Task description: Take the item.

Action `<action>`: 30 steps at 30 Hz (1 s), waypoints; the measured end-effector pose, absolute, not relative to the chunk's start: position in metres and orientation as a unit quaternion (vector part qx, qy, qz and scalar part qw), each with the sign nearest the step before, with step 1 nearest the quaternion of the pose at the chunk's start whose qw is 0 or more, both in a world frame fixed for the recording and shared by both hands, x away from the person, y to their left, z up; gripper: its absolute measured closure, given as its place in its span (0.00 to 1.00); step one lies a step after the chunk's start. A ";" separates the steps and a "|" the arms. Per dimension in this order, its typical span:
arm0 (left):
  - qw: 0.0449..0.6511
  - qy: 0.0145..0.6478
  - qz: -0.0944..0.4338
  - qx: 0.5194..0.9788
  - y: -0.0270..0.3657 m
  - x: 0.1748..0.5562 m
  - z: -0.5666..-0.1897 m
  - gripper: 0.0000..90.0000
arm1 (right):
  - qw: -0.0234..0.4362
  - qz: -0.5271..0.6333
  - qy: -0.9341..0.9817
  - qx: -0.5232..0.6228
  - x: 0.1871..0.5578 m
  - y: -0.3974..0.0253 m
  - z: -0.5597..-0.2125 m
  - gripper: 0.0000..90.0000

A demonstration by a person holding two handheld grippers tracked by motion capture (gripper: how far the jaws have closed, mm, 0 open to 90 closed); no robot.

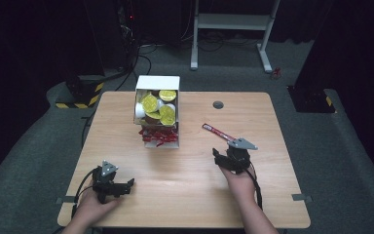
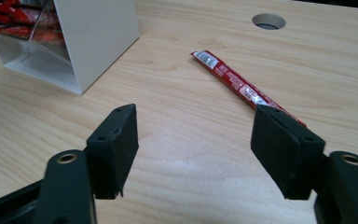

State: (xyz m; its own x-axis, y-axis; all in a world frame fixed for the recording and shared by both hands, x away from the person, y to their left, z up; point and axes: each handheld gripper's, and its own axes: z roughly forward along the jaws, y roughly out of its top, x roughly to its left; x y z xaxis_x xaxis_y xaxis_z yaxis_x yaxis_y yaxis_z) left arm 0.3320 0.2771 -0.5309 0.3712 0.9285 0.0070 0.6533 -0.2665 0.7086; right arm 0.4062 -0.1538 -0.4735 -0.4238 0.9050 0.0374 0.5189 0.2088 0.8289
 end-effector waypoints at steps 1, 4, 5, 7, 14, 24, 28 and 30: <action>0.316 0.517 0.218 0.765 0.277 0.332 -0.531 0.01 | 0.240 0.404 0.742 0.479 0.402 -0.156 -0.474 0.33; 0.316 0.517 0.218 0.765 0.277 0.332 -0.531 0.01 | 0.247 0.401 0.743 0.475 0.392 -0.162 -0.476 0.31; 0.316 0.517 0.218 0.765 0.277 0.332 -0.531 0.01 | 0.244 0.401 0.743 0.477 0.388 -0.165 -0.477 0.30; 0.316 0.517 0.218 0.765 0.277 0.332 -0.531 0.01 | 0.246 0.400 0.744 0.475 0.380 -0.172 -0.481 0.30; 0.316 0.517 0.218 0.765 0.277 0.332 -0.531 0.01 | 0.242 0.385 0.747 0.484 0.356 -0.195 -0.501 0.30; 0.318 0.519 0.218 0.763 0.277 0.332 -0.531 0.01 | 0.216 0.328 0.757 0.522 0.346 -0.218 -0.524 0.24; 0.318 0.519 0.218 0.763 0.277 0.332 -0.531 0.01 | 0.219 0.319 0.770 0.507 0.346 -0.211 -0.524 0.22; 0.318 0.519 0.218 0.763 0.277 0.332 -0.531 0.01 | 0.221 0.319 0.772 0.502 0.348 -0.211 -0.525 0.21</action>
